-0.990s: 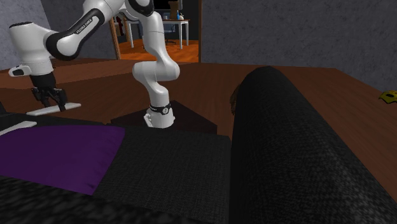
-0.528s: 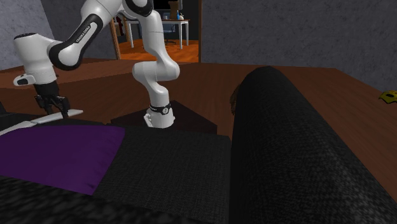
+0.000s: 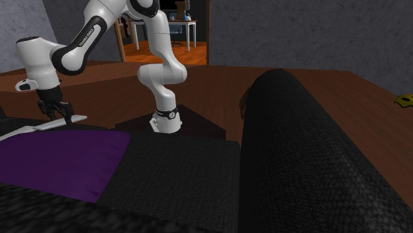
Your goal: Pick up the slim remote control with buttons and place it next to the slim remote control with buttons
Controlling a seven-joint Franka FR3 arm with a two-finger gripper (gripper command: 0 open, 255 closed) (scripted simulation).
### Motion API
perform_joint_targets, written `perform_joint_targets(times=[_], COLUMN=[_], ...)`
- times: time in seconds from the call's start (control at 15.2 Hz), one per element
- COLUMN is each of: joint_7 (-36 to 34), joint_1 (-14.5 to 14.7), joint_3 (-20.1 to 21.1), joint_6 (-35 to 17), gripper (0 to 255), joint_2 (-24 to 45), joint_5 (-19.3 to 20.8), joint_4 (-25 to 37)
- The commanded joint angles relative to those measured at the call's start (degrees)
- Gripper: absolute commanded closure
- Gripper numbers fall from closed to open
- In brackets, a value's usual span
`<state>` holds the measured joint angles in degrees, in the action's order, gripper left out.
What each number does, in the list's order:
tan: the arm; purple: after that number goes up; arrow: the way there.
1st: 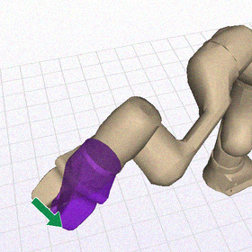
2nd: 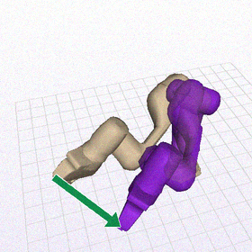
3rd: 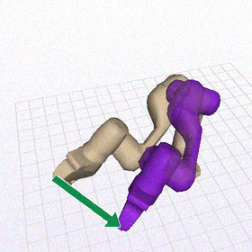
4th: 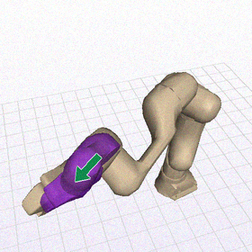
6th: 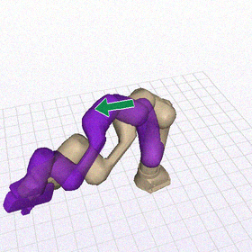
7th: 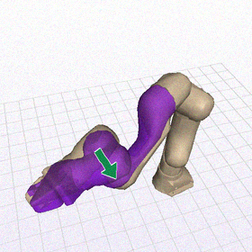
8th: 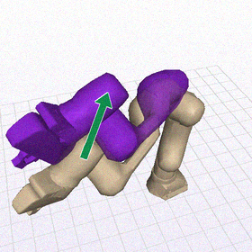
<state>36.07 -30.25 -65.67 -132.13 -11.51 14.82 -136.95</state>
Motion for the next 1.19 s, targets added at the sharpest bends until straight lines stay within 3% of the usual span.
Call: perform_joint_targets(times=[0.0, 0.33, 0.59, 1.12], joint_7=[0.0, 0.0, -3.8, -3.8], joint_1=[0.0, 0.0, -3.8, -3.9], joint_3=[0.0, 0.0, 6.0, 6.0], joint_6=[0.0, 0.0, 8.9, 8.9], gripper=[0, 0, 0, 0], joint_2=[0.0, 0.0, -6.8, -6.8], joint_5=[0.0, 0.0, 4.7, 4.7], joint_4=[0.0, 0.0, 3.6, 3.6])
